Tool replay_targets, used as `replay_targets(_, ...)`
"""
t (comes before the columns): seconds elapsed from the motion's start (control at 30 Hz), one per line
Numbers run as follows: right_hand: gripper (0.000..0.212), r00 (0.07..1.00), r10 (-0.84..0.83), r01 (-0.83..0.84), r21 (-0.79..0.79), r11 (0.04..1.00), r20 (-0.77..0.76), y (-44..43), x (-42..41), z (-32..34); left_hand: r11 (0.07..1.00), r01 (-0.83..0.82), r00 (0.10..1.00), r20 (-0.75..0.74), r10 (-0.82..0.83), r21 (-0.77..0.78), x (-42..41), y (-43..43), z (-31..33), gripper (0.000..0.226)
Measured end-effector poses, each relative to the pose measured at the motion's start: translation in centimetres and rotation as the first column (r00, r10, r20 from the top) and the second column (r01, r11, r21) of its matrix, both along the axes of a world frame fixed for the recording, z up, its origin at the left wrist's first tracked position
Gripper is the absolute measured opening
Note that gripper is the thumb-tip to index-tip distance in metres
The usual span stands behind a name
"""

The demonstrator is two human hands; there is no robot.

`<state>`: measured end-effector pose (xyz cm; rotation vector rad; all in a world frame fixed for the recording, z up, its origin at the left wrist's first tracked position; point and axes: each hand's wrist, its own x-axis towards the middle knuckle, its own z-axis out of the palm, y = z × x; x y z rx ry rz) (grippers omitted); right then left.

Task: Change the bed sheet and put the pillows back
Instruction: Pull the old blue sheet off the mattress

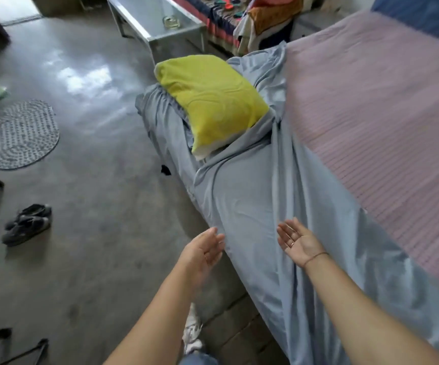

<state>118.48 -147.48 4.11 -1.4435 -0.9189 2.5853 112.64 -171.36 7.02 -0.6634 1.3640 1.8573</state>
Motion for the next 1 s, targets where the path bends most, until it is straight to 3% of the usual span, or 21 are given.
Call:
replay_targets(0.17, 0.021, 0.973, -0.229, 0.228, -0.035, 0.973, -0.011, 0.5, -5.1, -0.8, 0.964, 0.265, 0.964, -0.045, -0.263, 0.031, -11.1, 4.2, -0.5, 0.022)
replay_targets(0.43, 0.042, 0.835, -0.543, 0.55, -0.151, 0.821, 0.087, 1.5, -9.0, -3.4, 0.773, 0.633, 0.774, -0.005, -0.634, -0.026, -20.6, 14.7, -2.5, 0.029)
replay_targets(0.67, 0.052, 0.724, -0.676, 0.683, -0.274, 0.677, 0.137, 3.4, -12.6, -6.3, 0.696, 0.713, 0.701, 0.067, -0.71, -0.089, -25.3, 22.9, -6.3, 0.029)
replay_targets(0.9, 0.053, 0.732, -0.656, 0.682, -0.219, 0.698, 0.186, 4.7, -15.5, -8.7, 0.666, 0.739, 0.673, 0.117, -0.73, -0.1, -27.6, 28.3, -10.5, 0.027)
replay_targets(1.0, 0.058, 0.694, -0.694, 0.718, -0.262, 0.645, 0.192, 4.3, -15.7, -8.9, 0.66, 0.741, 0.672, 0.148, -0.726, -0.125, -27.1, 29.7, -11.6, 0.02)
